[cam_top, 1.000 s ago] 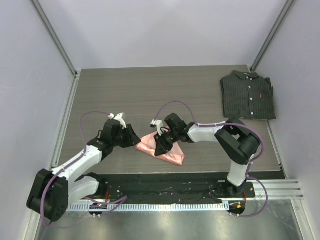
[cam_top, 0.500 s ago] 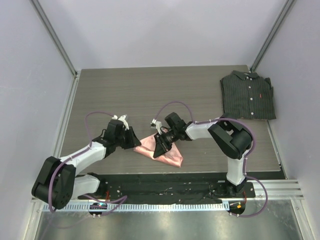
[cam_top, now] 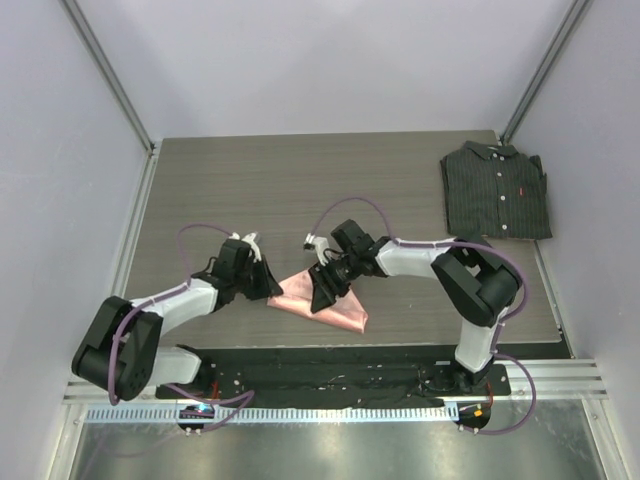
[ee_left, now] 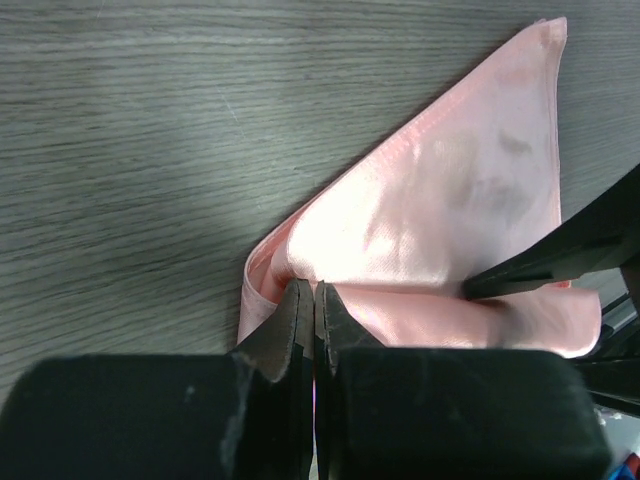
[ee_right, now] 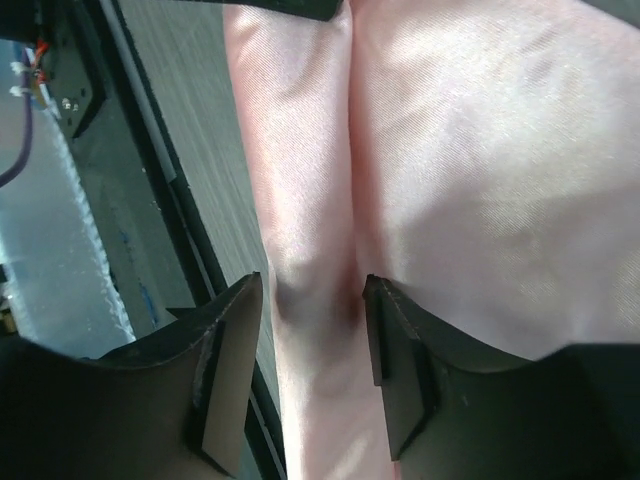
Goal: Fold the napkin, place the utensils inside, and roll it up
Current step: Roll the napkin with the utensil
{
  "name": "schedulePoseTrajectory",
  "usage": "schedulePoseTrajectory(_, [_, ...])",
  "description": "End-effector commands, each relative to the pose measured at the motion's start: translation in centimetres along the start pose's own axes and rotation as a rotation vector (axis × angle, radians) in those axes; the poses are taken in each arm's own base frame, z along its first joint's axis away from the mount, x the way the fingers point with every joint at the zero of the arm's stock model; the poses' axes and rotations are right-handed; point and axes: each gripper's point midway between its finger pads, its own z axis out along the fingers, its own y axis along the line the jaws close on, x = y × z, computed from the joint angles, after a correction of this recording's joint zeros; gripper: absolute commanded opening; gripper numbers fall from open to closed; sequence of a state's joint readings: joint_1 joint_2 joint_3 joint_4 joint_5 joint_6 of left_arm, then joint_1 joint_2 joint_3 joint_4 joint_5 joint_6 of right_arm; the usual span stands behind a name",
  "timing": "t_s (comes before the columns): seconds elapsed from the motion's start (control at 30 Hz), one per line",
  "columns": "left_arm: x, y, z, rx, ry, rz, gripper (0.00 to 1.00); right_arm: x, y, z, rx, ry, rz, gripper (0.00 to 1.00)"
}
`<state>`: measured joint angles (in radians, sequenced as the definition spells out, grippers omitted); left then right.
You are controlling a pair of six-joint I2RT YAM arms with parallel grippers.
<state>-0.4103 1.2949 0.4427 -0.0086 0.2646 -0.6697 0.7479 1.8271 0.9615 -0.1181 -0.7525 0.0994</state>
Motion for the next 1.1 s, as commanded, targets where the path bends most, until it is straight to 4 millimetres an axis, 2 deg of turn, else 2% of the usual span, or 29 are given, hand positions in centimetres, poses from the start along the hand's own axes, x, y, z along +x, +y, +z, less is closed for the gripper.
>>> schedulePoseTrajectory(0.0, [-0.5, 0.0, 0.5, -0.021, 0.024, 0.004, 0.00, -2.0, -0.1, -2.5, 0.158, -0.002, -0.103, 0.55])
schedulePoseTrajectory(0.03, [0.0, 0.5, 0.6, -0.043, 0.052, -0.005, 0.00, -1.9, -0.3, -2.6, 0.222, 0.009, -0.117, 0.57])
schedulePoseTrajectory(0.17, [0.2, 0.8, 0.9, -0.072, 0.081, -0.019, 0.00, -3.2, 0.3, -3.0, 0.390, -0.033, -0.304, 0.61])
schedulePoseTrajectory(0.2, [0.0, 0.7, 1.0, -0.074, 0.081, -0.022, 0.00, -3.7, 0.5, -2.8, 0.411, -0.056, -0.346, 0.62])
schedulePoseTrajectory(0.3, [0.1, 0.8, 1.1, -0.092, 0.101, -0.031, 0.00, -3.8, 0.7, -2.1, 0.511, -0.066, -0.427, 0.63])
schedulePoseTrajectory(0.33, [0.2, 0.8, 1.1, -0.095, 0.110, -0.033, 0.00, -3.7, 1.3, -1.6, 0.534, -0.066, -0.476, 0.63])
schedulePoseTrajectory(0.37, [0.3, 1.0, 1.2, -0.102, 0.118, -0.036, 0.00, -3.8, 0.8, -1.9, 0.609, -0.077, -0.503, 0.64])
schedulePoseTrajectory(0.4, [0.3, 1.0, 1.2, -0.102, 0.121, -0.038, 0.00, -4.5, 1.3, -1.8, 0.625, -0.111, -0.533, 0.64])
schedulePoseTrajectory(0.47, [0.3, 0.8, 1.3, -0.098, 0.128, -0.038, 0.00, -4.4, 1.8, -1.4, 0.653, -0.111, -0.592, 0.65])
schedulePoseTrajectory(0.9, [0.1, 0.1, 1.3, -0.069, 0.135, -0.036, 0.00, -1.1, -0.6, 1.4, 0.640, 0.045, -0.579, 0.59])
schedulePoseTrajectory(1.0, [-0.3, -0.5, 1.1, -0.048, 0.133, -0.030, 0.01, -0.4, -1.4, 1.6, 0.648, 0.068, -0.549, 0.52])
schedulePoseTrajectory(1.07, [-0.6, -0.7, 0.9, -0.049, 0.123, -0.029, 0.08, 0.0, -1.6, 1.7, 0.615, 0.081, -0.516, 0.40])
